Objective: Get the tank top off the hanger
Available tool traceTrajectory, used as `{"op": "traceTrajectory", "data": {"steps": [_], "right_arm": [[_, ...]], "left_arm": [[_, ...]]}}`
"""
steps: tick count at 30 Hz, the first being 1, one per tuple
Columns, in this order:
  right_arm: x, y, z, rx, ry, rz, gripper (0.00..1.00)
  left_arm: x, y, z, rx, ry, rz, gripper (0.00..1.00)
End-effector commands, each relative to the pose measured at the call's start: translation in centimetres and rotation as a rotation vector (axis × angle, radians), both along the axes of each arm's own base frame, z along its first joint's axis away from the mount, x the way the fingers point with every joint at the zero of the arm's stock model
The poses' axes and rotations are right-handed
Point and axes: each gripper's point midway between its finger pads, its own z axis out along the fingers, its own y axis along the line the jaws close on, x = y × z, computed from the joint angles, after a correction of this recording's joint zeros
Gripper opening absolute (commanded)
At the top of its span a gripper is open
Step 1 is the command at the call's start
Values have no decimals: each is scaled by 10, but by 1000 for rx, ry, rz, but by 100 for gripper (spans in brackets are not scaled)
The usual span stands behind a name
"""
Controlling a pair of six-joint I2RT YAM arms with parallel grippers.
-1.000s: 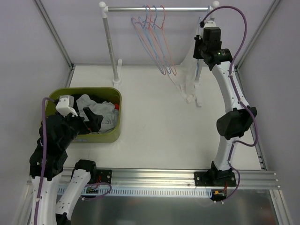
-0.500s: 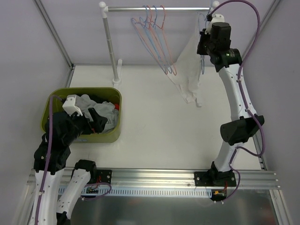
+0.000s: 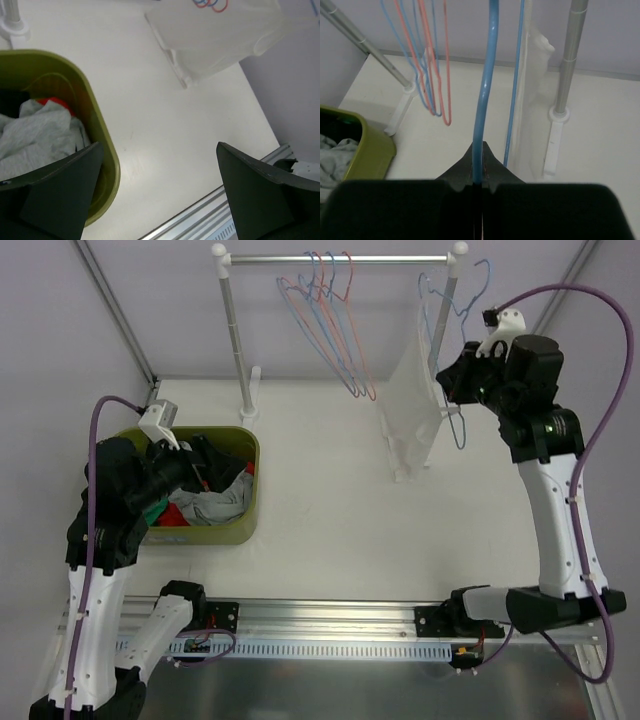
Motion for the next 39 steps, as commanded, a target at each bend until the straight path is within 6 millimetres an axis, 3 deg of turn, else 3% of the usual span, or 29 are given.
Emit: {"op": "traceTrajectory", "data": {"steps": [1,2,5,6,7,9,10,12,15,16,17,18,20,21,22,31,39], "right_arm": [[-57,11,15,51,-48,138,0],[-66,11,-8,46,5,145,0],[-112,7,-14,80,-18,158,0],[-122,9,-36,99,31,172,0],[-148,6,-28,118,-21,184,0],[-173,8,-41,158,7,206,0],[-197,5,-39,168,-11,213,0],[-221,8,-37,180,-11,255,0],[-254,10,-45,184,35,312,0],[-264,10,-49,178,60,327,0],[-272,10,-49,178,65,336,0],[-277,10,-49,177,65,341,0],[-285,7,-49,169,64,334,0],[-286,6,-50,169,69,332,0],[-287,7,-49,172,71,336,0],[-290,16,-37,187,63,406,0],[-286,20,-34,204,55,423,0]], "left_arm": [[13,-28,48,-112,-107,-120,99],[17,-33,51,-117,-120,-129,99],[32,-60,59,-120,-173,-155,99],[41,-72,57,-119,-168,-170,99],[38,-93,69,-139,-218,-225,99],[48,-120,74,-119,-247,-264,99],[47,-137,80,-112,-275,-276,99],[57,-163,91,-74,-317,-307,99],[57,-204,109,-43,-402,-396,98],[58,-213,111,-30,-421,-410,96],[53,-223,125,-21,-477,-432,92],[60,-236,116,1,-467,-445,82],[59,-249,127,-17,-493,-476,74],[62,-259,122,-16,-484,-497,64],[62,-263,123,-22,-487,-505,60],[75,-282,113,0,-500,-497,50],[70,-296,96,-13,-458,-566,51]]}}
